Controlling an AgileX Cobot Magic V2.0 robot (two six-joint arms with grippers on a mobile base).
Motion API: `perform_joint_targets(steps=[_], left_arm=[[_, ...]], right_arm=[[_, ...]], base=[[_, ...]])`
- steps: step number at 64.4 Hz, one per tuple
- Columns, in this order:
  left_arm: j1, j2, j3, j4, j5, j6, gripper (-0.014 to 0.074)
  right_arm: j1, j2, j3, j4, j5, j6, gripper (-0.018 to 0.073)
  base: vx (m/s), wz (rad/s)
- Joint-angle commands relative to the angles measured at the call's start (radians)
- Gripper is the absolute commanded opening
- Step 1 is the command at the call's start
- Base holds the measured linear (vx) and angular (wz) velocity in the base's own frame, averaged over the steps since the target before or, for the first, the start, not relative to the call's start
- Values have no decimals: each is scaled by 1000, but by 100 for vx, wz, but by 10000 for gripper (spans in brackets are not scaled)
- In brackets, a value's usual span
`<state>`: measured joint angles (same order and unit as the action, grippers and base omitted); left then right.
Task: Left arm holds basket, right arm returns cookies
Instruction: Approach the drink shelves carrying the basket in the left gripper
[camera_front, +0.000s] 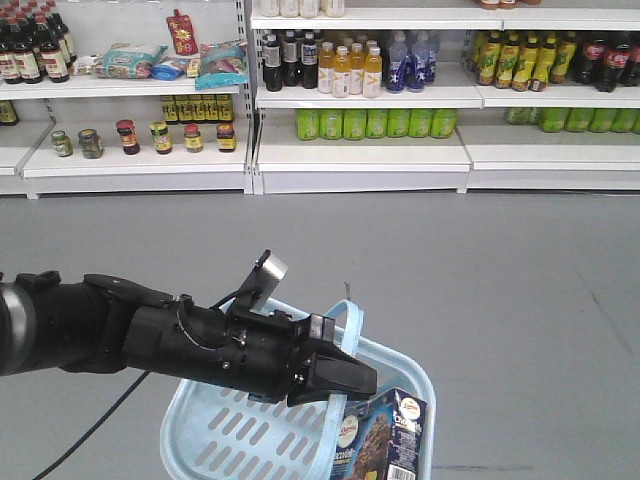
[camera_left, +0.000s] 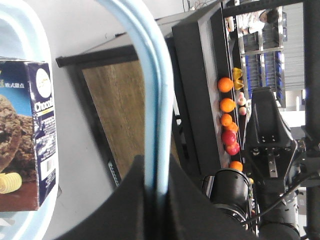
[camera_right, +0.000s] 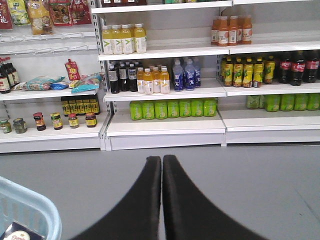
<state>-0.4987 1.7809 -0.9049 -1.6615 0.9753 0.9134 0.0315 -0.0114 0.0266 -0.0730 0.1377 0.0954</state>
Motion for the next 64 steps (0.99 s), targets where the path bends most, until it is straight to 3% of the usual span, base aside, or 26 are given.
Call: perform_joint_targets(steps=[1,64], left_arm=[[-1,-55,-26,-73,70,9,-8],[-1,-55,-26,-73,70,9,-8]], right_arm=[[1,-10,2,-4,-74,-6,-9],[1,-10,2,-4,-74,-6,-9]], base=[[31,14],[32,-2]])
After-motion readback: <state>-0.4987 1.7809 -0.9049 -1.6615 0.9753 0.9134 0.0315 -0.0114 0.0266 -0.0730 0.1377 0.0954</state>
